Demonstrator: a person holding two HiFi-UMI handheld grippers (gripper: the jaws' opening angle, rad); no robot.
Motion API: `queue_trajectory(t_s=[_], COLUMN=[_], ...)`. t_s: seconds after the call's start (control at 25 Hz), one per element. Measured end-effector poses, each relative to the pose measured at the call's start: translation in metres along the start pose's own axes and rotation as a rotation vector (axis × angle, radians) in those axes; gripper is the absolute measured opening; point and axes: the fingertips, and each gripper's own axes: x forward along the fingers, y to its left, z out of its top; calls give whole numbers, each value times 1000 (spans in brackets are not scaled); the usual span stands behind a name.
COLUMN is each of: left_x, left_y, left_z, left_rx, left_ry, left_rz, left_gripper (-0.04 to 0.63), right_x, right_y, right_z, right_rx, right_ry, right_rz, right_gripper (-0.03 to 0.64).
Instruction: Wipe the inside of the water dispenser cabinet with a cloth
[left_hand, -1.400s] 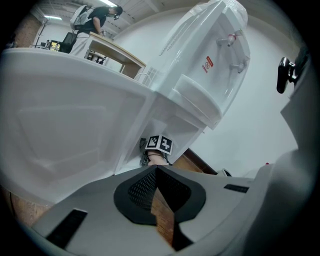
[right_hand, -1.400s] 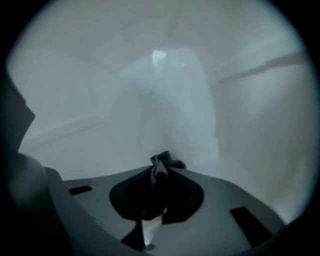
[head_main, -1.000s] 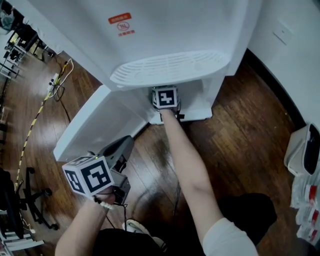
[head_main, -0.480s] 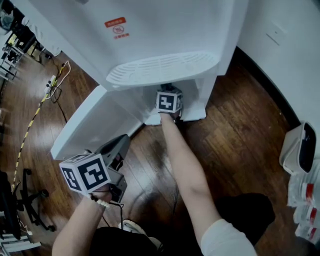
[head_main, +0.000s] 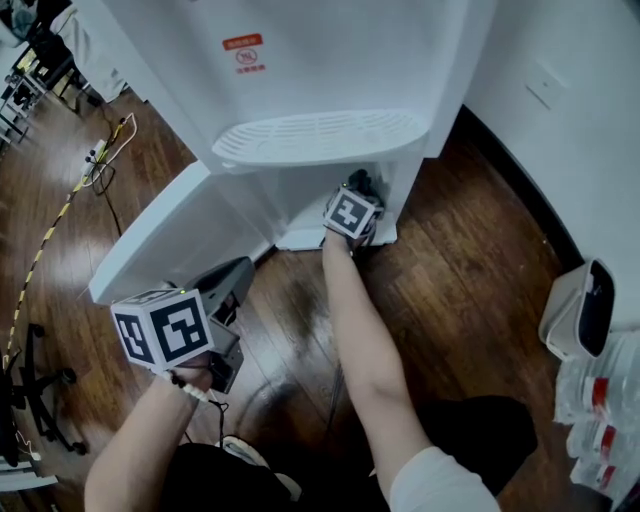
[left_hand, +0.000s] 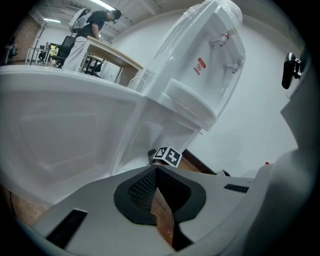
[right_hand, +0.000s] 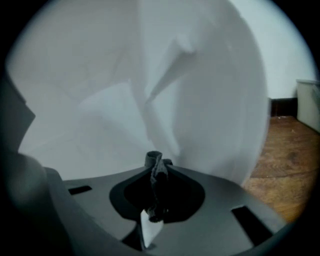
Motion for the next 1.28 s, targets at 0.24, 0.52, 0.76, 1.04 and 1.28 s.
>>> queue_trajectory(t_s=[0.24,0.52,0.76,1.04,1.28], left_x=[0,-8,-13,-13,-9], left_y=[-5,-1,-1,0,-6], left_z=[1,3,4,3,4], left_rx=[-6,-10,-5,-11,0], left_ry=[-11,-21,-26,-26,-22], left_rz=[-11,-2,-1,-4,-14], left_gripper=[-12,-12,-12,-12,-12], right_x=[-6,-10,-22,-32,-26], right_y=[-8,51,109,137,102], right_z=[-3,-38,-69,-86,-70], right_rx=[28,-107,-204,-206,-194], right_ry=[-1,106,160,203,161], right_rz=[-10,151,306,426,313], right_gripper=[44,44,44,44,44])
